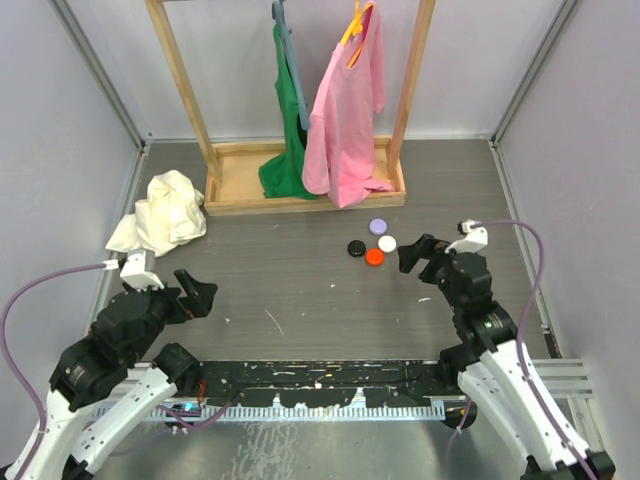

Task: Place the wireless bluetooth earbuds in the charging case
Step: Reset both arms

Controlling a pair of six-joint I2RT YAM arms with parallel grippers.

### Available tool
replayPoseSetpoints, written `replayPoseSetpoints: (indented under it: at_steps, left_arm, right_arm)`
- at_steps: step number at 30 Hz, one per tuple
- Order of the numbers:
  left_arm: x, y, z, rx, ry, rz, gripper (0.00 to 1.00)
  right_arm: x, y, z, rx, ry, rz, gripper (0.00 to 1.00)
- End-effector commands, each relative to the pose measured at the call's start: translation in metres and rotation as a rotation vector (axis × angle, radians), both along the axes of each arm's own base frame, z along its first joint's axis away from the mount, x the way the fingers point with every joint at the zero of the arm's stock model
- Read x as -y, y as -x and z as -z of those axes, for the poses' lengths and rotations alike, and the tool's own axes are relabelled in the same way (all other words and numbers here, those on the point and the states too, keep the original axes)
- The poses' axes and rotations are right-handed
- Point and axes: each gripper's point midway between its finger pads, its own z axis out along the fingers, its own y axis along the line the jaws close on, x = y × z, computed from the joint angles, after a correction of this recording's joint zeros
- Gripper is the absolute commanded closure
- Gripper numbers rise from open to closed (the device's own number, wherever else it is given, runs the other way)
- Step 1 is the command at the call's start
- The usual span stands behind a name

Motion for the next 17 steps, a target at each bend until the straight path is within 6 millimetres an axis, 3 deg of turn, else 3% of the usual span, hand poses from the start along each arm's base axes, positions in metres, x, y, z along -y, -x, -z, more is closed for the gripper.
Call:
replayPoseSetpoints:
  at_steps: [1,4,9,17]
  left_arm:
    - [-0.016,0.012,-0.013,0.076,0.041,-0.033,0.02]
    - [-0.023,0.014,-0.017,0.140,0.072,-0.054,0.02]
    - [-0.035,0.019,-0.023,0.204,0.106,-0.090,0.02]
    - [-0.023,0.015,-0.018,0.167,0.071,-0.038,0.02]
  right_arm:
    - [0.014,0.021,-0.041,0.116,0.027,0.011,0.00]
    - [0.026,0.031,-0.064,0.205,0.017,0.053,0.00]
    - [0.035,0.042,-0.082,0.281,0.020,0.075,0.00]
    - [0.046,0.045,-0.089,0.303,0.031,0.127,0.00]
